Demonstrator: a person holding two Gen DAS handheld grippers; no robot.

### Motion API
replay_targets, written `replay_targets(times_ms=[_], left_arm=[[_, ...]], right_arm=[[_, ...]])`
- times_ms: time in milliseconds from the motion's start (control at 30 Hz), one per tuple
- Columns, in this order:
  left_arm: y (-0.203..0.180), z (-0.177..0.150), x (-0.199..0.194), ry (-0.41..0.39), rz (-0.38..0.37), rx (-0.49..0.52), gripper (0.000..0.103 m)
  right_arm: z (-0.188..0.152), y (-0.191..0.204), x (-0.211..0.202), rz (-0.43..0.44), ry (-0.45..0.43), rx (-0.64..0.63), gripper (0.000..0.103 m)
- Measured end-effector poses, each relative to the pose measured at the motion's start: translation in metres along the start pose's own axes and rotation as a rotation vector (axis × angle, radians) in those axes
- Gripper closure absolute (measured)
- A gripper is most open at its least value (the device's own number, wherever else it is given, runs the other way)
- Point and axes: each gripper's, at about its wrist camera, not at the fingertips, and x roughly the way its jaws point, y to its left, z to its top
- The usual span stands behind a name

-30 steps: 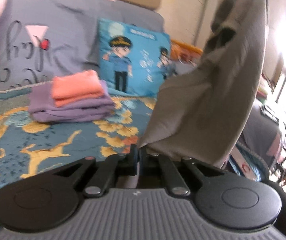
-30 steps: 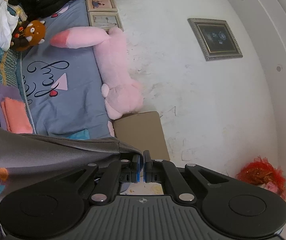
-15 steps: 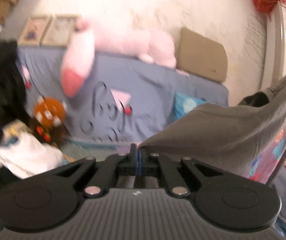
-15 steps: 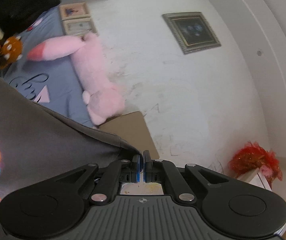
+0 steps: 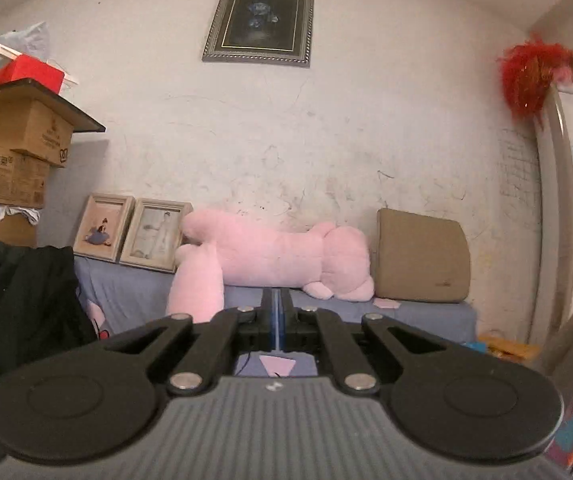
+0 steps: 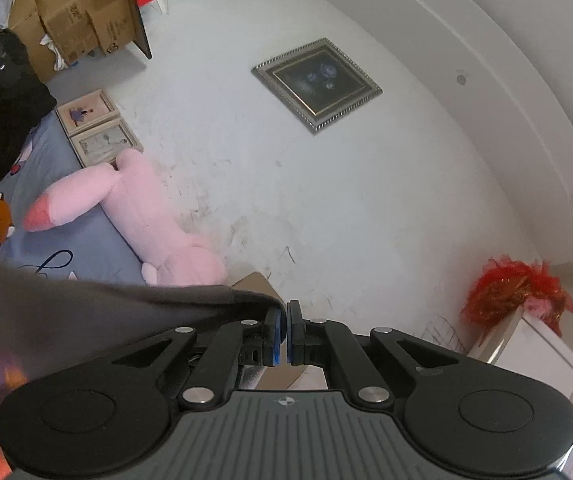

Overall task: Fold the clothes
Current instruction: 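Lift the grey shirt high with both grippers, holding it spread between them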

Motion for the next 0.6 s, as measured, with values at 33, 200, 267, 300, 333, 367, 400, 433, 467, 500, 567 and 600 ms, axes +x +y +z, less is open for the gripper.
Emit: replay_targets(times_ms=[33,200,267,300,333,367,400,433,467,500,567,600], left_arm=[[-0.002,-0.001,-0.001,0.033,-0.009,0.025,0.102],[-0.021,-0.065,0.016,0.302,-0.19,0.089,0.094],[-0.026,-0.107,0.031,0.45,-0.343,0.043,0.062],[-0.03,-0.129,0.036,0.501,-0.39,0.023,0.05],[-0.036,-0.154,0.041,0.55,-0.427,0.015,0.047],[-0.043,-0.175,0.046,0.599,-0.473,0.016,0.046],[-0.051,-0.196,0.05,0.643,-0.518,0.016,0.043],[-0.059,-0.213,0.049,0.667,-0.559,0.013,0.035],[-0.068,-0.229,0.048,0.69,-0.602,0.009,0.028],[-0.075,-0.242,0.048,0.705,-0.648,0.005,0.013],[-0.087,-0.26,0.047,0.705,-0.698,0.002,0.007],[-0.092,-0.267,0.046,0.698,-0.719,0.004,0.007]], right_arm=[[0.0,0.003,-0.002,0.003,-0.004,-0.01,0.102],[-0.012,0.02,-0.01,0.05,0.0,-0.051,0.102],[-0.018,0.028,-0.013,0.049,-0.003,-0.083,0.102],[-0.021,0.031,-0.014,0.05,-0.003,-0.096,0.102],[-0.023,0.033,-0.016,0.053,-0.001,-0.105,0.102],[-0.025,0.035,-0.017,0.056,0.003,-0.11,0.102],[-0.027,0.036,-0.019,0.058,0.006,-0.118,0.102],[-0.028,0.037,-0.021,0.059,0.009,-0.127,0.102],[-0.03,0.038,-0.023,0.059,0.011,-0.136,0.102],[-0.031,0.039,-0.025,0.059,0.012,-0.144,0.102],[-0.034,0.039,-0.028,0.059,0.016,-0.156,0.102],[-0.035,0.039,-0.029,0.059,0.019,-0.159,0.102]])
